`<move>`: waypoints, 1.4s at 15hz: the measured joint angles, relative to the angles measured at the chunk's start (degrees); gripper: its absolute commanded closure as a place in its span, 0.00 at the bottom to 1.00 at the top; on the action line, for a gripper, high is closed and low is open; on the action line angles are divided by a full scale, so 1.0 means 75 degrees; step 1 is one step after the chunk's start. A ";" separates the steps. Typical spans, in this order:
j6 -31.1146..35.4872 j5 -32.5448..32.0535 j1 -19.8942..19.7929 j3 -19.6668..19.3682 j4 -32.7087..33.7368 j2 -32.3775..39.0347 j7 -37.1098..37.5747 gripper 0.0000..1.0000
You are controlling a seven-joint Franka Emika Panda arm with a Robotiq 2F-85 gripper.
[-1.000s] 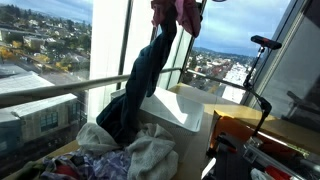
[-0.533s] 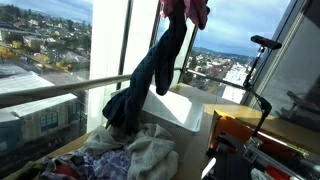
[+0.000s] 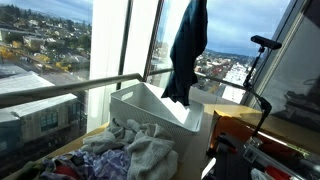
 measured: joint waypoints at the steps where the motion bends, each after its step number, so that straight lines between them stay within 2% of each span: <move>1: -0.0006 0.0000 0.0000 0.0000 0.0063 0.0007 -0.0042 1.00; 7: -0.0258 0.0005 0.0231 0.0169 -0.0005 0.0031 0.0034 1.00; 12: -0.0174 0.0110 0.0440 0.0279 -0.0817 0.0050 0.0489 1.00; 21: 0.1801 0.0887 0.0553 0.0319 -0.3227 0.0807 0.1322 1.00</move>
